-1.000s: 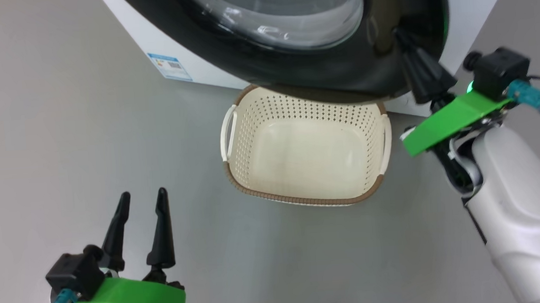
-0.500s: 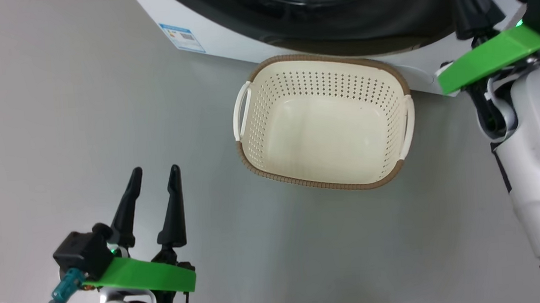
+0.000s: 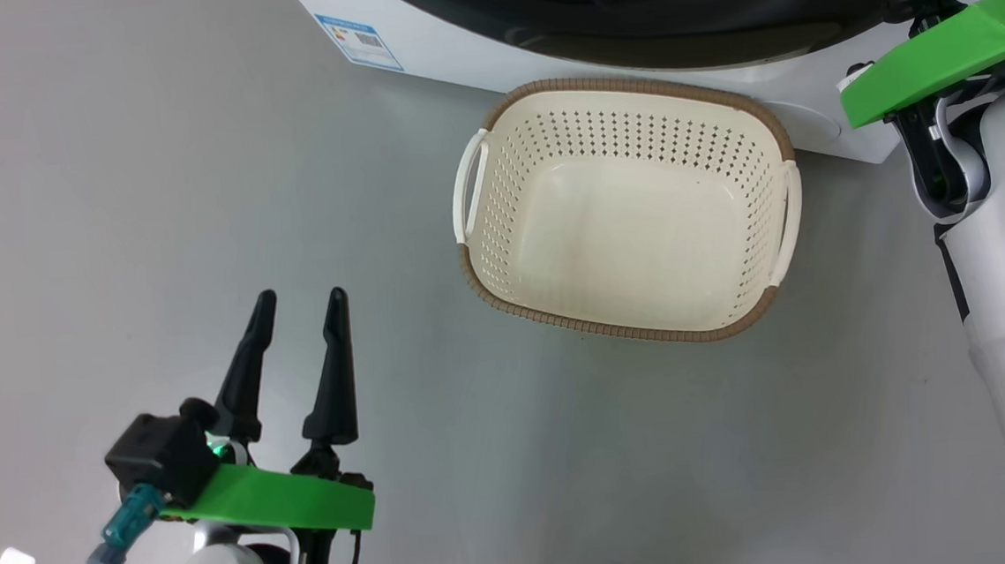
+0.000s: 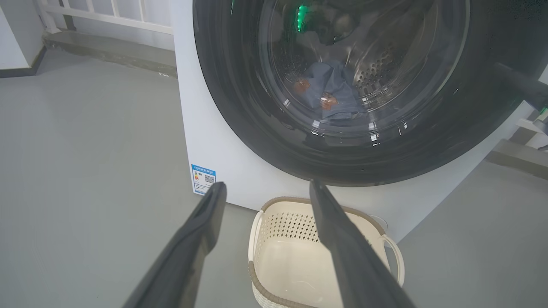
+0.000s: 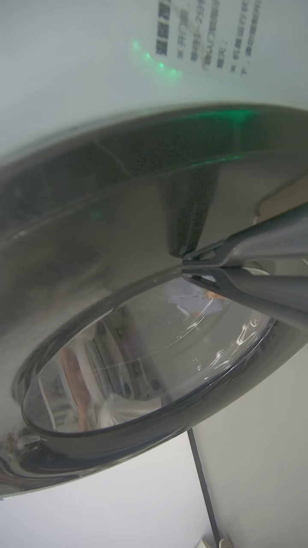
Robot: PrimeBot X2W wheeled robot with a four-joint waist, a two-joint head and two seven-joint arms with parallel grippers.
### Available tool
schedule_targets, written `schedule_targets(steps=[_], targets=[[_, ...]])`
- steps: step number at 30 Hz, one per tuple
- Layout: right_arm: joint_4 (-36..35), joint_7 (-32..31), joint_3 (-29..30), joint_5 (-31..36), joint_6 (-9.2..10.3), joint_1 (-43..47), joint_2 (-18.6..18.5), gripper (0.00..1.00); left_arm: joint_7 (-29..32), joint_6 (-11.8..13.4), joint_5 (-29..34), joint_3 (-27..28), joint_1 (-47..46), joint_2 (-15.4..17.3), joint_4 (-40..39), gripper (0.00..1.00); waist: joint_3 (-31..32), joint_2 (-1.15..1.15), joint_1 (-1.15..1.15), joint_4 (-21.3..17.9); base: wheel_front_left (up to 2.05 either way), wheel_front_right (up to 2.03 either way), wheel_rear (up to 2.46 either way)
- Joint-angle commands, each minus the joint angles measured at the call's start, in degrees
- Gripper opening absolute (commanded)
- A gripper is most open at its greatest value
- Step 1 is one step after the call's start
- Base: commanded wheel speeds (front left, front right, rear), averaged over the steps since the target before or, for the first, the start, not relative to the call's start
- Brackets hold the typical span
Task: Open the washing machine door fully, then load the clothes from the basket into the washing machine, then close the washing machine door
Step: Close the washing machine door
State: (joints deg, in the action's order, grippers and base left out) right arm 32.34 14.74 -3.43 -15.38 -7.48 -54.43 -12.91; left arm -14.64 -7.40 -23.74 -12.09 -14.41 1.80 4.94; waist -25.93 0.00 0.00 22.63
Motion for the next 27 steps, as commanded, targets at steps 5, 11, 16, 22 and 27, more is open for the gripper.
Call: schedule_targets(steps=[5, 11, 16, 22, 27], targets=[[-0.93, 0.26, 0.1, 1.08, -0.01, -1.62, 0.64, 0.0, -0.36, -0.09, -0.49, 1.73, -0.91, 1.09, -1.13, 1.0, 0.44, 0.0, 0.0, 0.04, 0.0, 0.0, 0.0], [-0.55, 0.26, -2.35, 0.7, -0.01, 0.81, 1.2, 0.0, -0.36, -0.09, -0.01, 2.27, -0.42, 1.08, -0.13, 1.0, 2.02, 0.0, 0.0, -0.83, 0.0, 0.0, 0.0], [-0.72, 0.26, -4.76, -0.3, -0.01, 4.19, 1.92, 0.44, -0.36, -0.09, 0.65, 3.23, 0.23, 1.11, 1.2, 1.0, 3.77, 0.0, 0.0, -2.31, 0.0, 0.0, 0.0], [-1.41, 0.26, -7.06, -1.24, -0.01, 7.86, 2.31, 1.0, -0.36, -0.09, 0.65, 3.96, 0.42, 2.53, 2.7, 1.0, 5.51, 0.0, 0.0, -4.5, 0.0, 0.0, 0.0], [-2.06, 0.26, -7.35, -2.07, -0.01, 10.8, 2.86, 1.0, -0.36, -0.09, 0.75, 4.47, 0.18, 4.03, 3.82, 1.0, 6.9, 0.0, 0.0, -6.55, 0.0, 0.0, 0.0]])
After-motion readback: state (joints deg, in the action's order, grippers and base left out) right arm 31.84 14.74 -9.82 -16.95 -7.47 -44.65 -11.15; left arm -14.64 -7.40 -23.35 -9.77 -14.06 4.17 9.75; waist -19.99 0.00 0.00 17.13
